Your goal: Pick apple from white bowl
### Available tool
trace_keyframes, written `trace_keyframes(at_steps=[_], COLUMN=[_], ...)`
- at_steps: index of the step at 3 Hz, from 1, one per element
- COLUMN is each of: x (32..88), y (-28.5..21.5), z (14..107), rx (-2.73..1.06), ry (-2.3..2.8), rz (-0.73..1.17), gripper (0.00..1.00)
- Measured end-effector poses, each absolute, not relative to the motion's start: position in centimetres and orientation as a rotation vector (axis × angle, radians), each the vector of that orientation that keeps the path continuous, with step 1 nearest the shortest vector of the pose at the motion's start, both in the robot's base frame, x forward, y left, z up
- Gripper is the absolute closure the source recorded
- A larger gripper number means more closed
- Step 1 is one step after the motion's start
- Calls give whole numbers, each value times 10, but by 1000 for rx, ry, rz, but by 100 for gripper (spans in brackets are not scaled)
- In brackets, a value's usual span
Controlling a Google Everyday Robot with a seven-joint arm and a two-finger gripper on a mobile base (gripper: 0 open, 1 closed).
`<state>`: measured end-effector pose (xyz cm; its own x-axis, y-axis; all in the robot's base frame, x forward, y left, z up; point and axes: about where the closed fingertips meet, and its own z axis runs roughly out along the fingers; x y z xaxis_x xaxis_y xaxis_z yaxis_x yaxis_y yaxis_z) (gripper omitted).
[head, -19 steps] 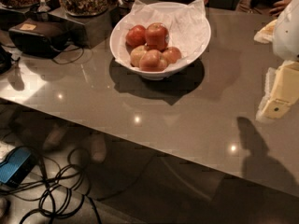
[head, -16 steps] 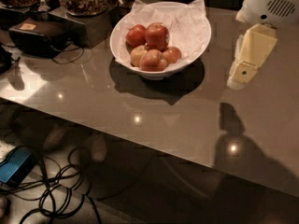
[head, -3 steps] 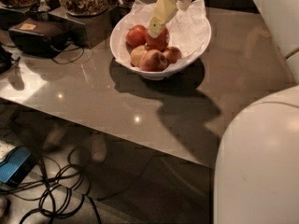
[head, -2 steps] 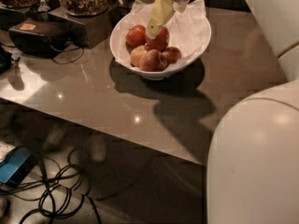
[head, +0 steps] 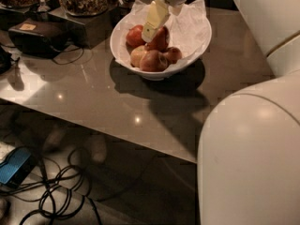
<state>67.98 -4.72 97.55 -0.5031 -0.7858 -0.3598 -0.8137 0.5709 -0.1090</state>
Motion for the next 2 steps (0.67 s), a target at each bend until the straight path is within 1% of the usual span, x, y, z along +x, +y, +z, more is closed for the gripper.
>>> trace_keyframes(at_steps=[1, 2], x=[683, 690], y=[-46, -46], z=[972, 967], rx=[-1305, -1306], ry=[2440, 2445], rz=[116, 117], gripper=[14, 15])
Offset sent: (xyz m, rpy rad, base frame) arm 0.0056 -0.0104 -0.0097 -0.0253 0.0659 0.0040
